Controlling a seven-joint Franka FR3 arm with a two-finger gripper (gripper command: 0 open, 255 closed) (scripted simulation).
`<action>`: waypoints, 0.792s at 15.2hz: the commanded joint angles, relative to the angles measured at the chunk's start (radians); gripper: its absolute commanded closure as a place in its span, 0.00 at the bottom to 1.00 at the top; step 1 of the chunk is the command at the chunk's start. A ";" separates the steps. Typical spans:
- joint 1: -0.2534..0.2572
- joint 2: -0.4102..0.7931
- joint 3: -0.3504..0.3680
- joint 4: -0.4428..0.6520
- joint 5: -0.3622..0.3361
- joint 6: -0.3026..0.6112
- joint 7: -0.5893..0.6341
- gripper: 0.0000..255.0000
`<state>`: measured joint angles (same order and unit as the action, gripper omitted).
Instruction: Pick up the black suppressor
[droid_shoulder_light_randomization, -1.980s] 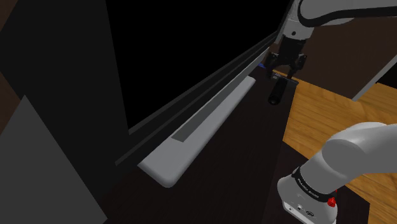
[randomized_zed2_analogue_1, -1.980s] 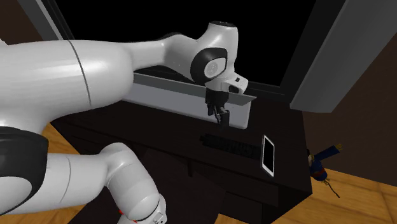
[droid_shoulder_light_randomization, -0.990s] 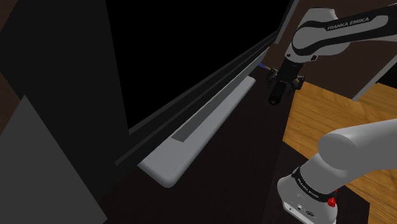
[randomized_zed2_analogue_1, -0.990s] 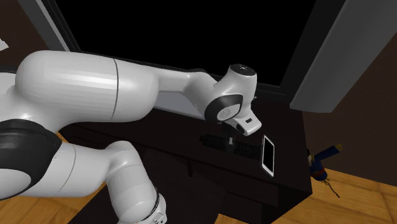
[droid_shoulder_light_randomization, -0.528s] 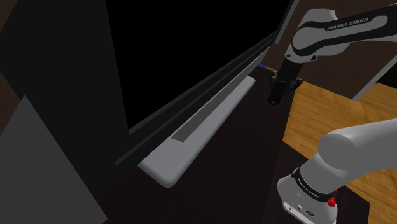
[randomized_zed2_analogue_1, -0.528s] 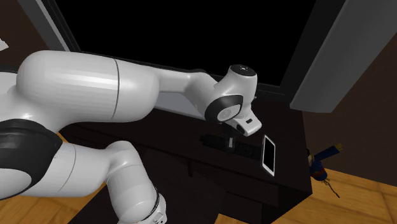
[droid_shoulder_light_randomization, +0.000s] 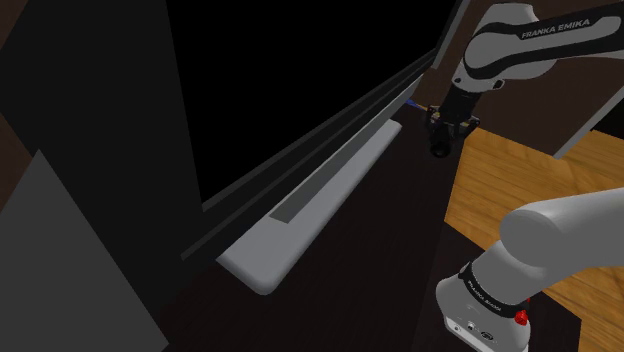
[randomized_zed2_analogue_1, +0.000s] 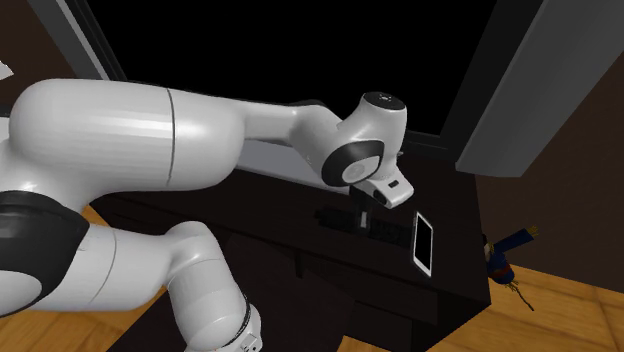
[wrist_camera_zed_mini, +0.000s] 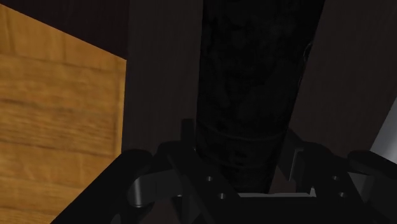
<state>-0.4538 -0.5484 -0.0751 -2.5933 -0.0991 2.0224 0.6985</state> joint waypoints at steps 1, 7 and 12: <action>0.001 -0.010 0.002 0.023 0.002 -0.033 0.000 1.00; 0.003 -0.031 0.006 0.090 0.006 -0.120 -0.005 1.00; 0.003 -0.038 0.008 0.127 0.008 -0.165 -0.007 1.00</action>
